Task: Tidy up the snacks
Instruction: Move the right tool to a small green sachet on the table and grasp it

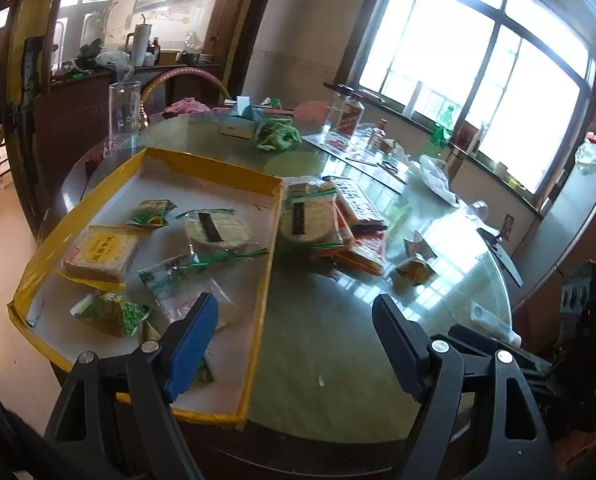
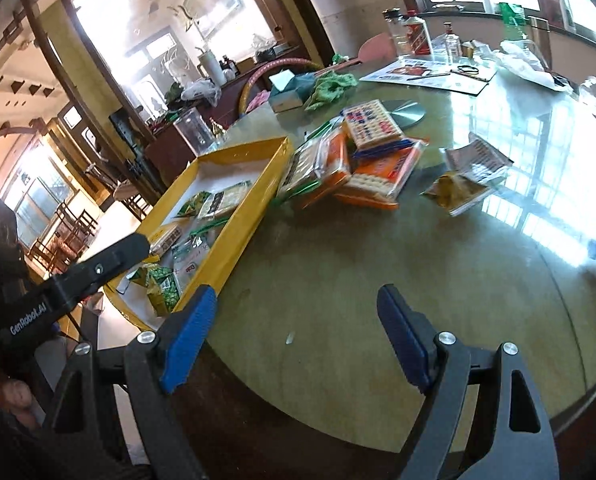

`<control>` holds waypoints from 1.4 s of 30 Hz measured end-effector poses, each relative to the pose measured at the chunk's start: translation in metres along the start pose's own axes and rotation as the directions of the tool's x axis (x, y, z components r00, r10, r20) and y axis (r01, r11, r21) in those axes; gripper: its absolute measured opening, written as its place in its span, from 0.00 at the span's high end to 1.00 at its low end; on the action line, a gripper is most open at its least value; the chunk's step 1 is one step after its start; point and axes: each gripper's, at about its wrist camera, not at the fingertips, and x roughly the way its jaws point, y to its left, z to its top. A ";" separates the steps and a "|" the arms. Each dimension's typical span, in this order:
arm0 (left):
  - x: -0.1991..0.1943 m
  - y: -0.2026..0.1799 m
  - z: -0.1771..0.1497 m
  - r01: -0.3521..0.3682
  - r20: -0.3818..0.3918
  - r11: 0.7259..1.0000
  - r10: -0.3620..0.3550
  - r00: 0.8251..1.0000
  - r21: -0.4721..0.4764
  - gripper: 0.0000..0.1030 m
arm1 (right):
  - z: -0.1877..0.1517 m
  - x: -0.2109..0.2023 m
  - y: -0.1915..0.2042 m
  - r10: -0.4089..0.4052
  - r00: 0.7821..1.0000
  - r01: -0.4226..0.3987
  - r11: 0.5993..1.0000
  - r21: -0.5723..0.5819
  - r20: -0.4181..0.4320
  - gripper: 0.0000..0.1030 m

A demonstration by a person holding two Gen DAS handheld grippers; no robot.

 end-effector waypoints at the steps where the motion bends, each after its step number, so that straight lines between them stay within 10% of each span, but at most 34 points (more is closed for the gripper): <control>1: -0.002 -0.003 -0.001 -0.001 -0.004 1.000 0.001 1.000 0.009 0.23 | 0.000 -0.003 -0.001 -0.003 1.000 0.003 1.000 0.003 0.003 0.20; 42: 0.039 -0.039 -0.006 0.069 -0.114 0.991 -0.056 0.992 0.112 0.21 | 0.033 -0.002 -0.084 -0.074 0.997 0.073 0.990 0.123 0.004 0.30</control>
